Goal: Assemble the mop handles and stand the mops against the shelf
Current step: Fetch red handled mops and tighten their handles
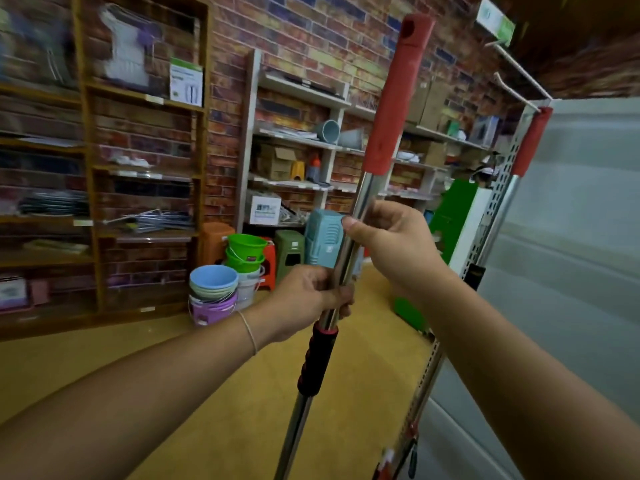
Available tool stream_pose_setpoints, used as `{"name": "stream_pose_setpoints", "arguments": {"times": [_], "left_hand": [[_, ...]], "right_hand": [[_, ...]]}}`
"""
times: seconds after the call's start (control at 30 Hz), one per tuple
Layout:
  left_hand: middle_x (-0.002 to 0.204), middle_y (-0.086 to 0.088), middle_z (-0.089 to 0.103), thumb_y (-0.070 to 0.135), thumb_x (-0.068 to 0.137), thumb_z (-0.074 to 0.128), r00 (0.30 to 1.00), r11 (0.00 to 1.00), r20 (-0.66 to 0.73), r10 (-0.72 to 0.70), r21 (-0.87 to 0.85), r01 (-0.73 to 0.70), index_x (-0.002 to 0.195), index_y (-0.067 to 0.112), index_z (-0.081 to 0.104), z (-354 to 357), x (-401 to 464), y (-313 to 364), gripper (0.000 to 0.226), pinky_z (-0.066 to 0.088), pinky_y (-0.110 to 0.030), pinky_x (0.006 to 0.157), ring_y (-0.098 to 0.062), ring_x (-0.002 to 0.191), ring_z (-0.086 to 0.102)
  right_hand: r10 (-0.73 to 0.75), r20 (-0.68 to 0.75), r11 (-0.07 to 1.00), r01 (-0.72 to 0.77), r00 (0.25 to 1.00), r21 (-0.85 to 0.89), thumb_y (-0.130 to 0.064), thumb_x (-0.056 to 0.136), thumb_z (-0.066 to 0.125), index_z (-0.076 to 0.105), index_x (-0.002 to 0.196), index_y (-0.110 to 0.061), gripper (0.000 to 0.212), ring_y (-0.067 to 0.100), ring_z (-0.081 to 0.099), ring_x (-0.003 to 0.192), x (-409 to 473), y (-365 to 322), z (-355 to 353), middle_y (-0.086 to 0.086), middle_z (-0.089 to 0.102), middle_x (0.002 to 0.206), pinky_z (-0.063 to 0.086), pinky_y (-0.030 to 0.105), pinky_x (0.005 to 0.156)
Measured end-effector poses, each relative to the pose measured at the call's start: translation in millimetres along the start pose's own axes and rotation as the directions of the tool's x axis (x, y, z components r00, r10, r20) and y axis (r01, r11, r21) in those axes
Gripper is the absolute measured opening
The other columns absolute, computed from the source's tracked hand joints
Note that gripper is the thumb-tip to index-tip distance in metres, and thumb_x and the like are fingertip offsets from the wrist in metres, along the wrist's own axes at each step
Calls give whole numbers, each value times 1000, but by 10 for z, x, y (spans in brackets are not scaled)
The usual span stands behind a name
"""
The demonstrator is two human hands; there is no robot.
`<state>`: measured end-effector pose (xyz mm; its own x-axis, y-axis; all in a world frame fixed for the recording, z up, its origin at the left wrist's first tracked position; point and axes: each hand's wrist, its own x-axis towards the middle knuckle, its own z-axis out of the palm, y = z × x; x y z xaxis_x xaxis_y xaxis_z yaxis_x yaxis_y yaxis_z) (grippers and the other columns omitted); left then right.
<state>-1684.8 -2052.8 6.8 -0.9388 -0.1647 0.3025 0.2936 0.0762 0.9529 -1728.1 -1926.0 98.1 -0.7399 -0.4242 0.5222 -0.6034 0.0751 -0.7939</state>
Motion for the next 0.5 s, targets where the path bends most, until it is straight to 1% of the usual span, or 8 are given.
{"name": "stream_pose_setpoints", "arguments": {"times": [0.07,0.13,0.17,0.27,0.33,0.4,0.43,0.5], "left_hand": [[72,-3,68,5,89,65,1000,999,17,-13,38,13,88,8,65,28,236,-82,4,57,-32,69,-19,68,68],[75,-7,67,3,89,64,999,997,39,-27,71,24,89,7,64,84,456,-164,4,59,-34,74,-21,71,68],[76,-7,66,3,90,63,998,996,51,-36,83,32,90,7,63,122,557,-198,4,59,-35,77,-21,72,68],[82,-8,68,0,89,62,994,995,93,-62,80,54,92,7,62,216,858,-184,8,58,-33,79,-19,75,68],[85,-8,71,-2,87,64,996,1000,94,-2,3,2,95,7,64,236,1098,-71,12,58,-29,76,-19,78,70],[82,-7,72,2,87,64,993,996,85,82,-45,-78,98,3,65,219,1344,77,11,57,-26,72,-21,79,71],[80,-6,73,4,88,64,989,994,94,112,-28,-109,99,2,66,215,1449,122,12,56,-25,70,-20,78,71],[76,-2,73,4,89,64,981,986,115,157,34,-162,96,5,66,215,1611,107,8,55,-26,71,-18,76,71]], "right_hand": [[-5,-26,999,6,1000,45,-29,89,71,71,94,-11,19,35,68,82,267,46,-89,25,71,95,56,53,84],[-8,-63,998,12,998,61,-34,87,72,71,93,-11,24,28,61,73,516,85,-198,24,69,88,55,50,75],[-10,-72,999,14,997,50,-35,87,72,71,93,-13,23,26,61,72,618,122,-244,22,70,88,56,49,73],[-11,-99,1000,13,995,18,-35,87,73,71,94,-16,20,25,68,78,828,285,-342,21,71,98,56,51,81],[-24,-119,1000,24,993,-7,-33,87,72,71,93,-16,18,22,66,74,922,394,-377,19,71,97,58,46,76],[-31,-119,999,26,992,-45,-31,88,71,70,93,-16,16,26,69,75,1005,497,-403,18,72,94,60,38,65],[-33,-118,997,25,992,-68,-31,89,71,70,92,-16,15,25,70,74,1049,545,-418,17,72,92,59,34,59],[-25,-101,995,15,995,-99,-31,90,70,70,91,-17,14,15,67,61,1135,628,-450,15,72,84,55,23,48]]}}
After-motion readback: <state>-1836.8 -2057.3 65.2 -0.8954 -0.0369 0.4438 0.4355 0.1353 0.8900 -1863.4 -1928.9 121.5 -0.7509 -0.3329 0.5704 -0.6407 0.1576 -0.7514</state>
